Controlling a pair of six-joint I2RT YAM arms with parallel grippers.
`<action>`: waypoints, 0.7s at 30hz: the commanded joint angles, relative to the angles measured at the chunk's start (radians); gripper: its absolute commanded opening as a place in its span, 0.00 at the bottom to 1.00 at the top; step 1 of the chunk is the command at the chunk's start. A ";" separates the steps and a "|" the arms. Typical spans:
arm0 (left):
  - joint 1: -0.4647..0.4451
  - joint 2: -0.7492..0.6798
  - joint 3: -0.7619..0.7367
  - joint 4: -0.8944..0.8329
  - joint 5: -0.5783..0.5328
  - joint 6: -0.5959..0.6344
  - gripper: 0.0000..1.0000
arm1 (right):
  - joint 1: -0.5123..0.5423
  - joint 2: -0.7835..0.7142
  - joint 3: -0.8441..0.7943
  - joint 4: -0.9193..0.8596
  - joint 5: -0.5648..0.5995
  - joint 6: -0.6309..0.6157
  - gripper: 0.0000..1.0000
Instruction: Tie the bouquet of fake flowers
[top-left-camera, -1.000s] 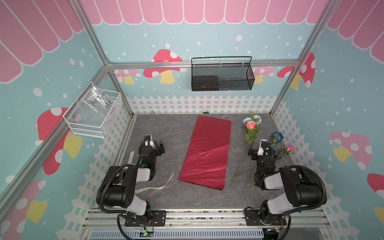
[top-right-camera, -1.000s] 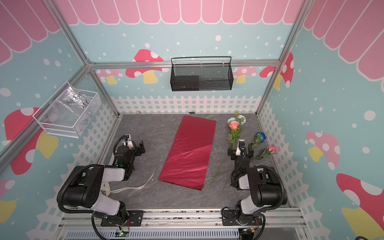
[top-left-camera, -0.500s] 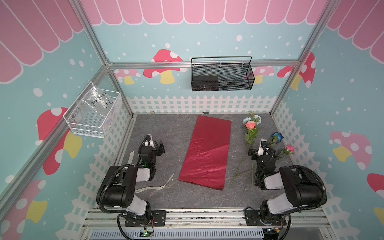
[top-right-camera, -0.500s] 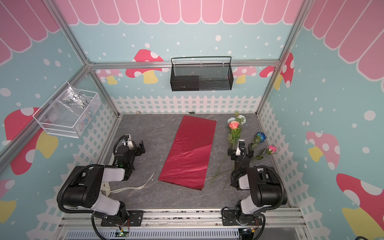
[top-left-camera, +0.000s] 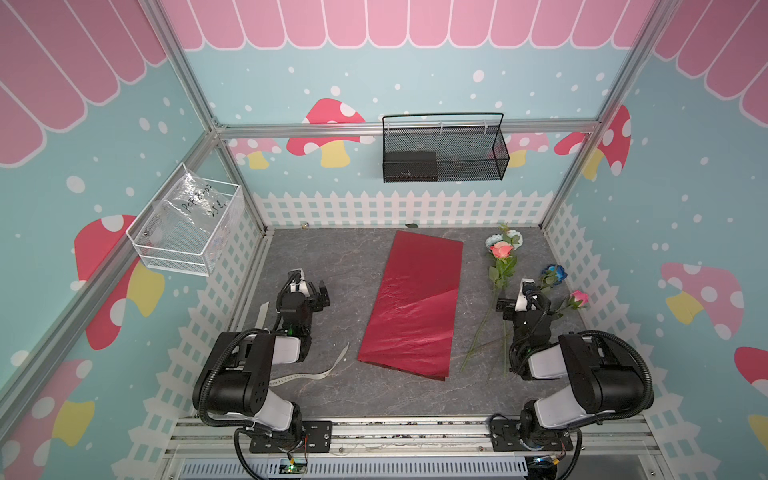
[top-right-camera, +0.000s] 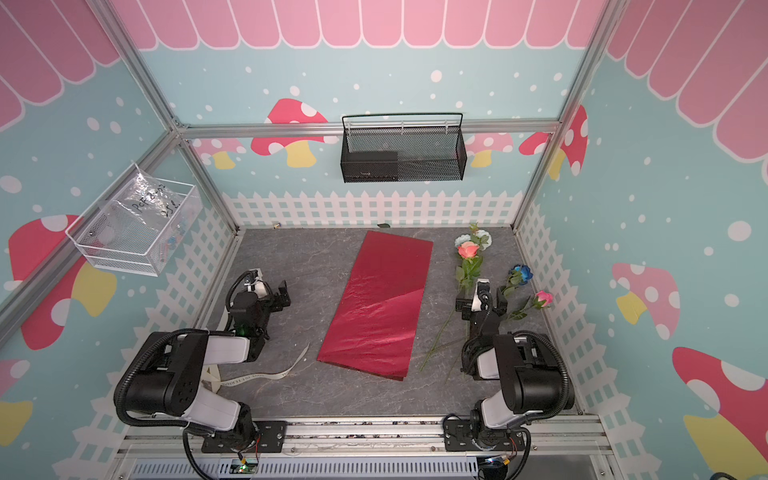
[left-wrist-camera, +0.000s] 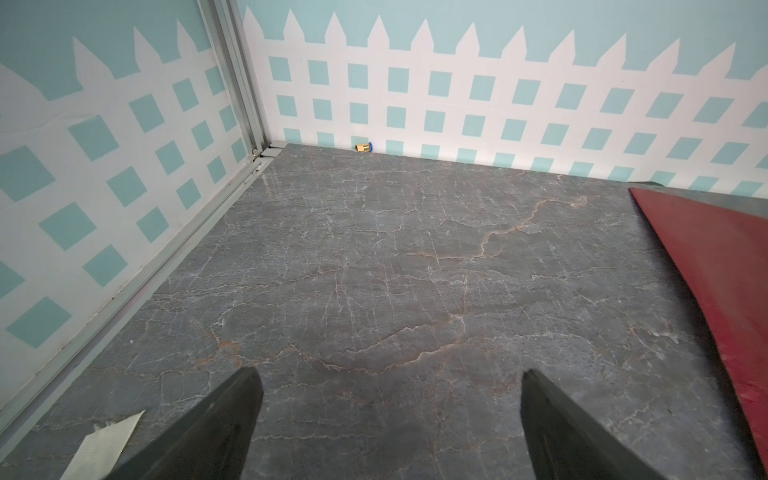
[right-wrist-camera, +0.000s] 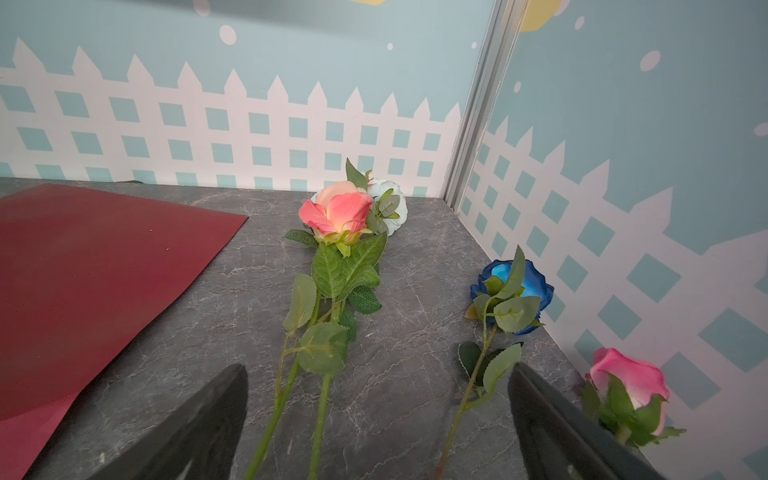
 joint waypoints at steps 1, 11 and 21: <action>-0.006 -0.113 -0.061 0.060 -0.019 0.021 1.00 | 0.004 -0.006 -0.005 0.029 -0.020 -0.023 0.99; -0.080 -0.528 0.013 -0.305 -0.022 -0.110 0.99 | 0.003 -0.248 -0.035 -0.125 0.098 0.028 0.99; -0.621 -0.457 0.242 -0.634 -0.221 -0.102 1.00 | 0.006 -0.497 0.144 -0.852 0.152 0.319 1.00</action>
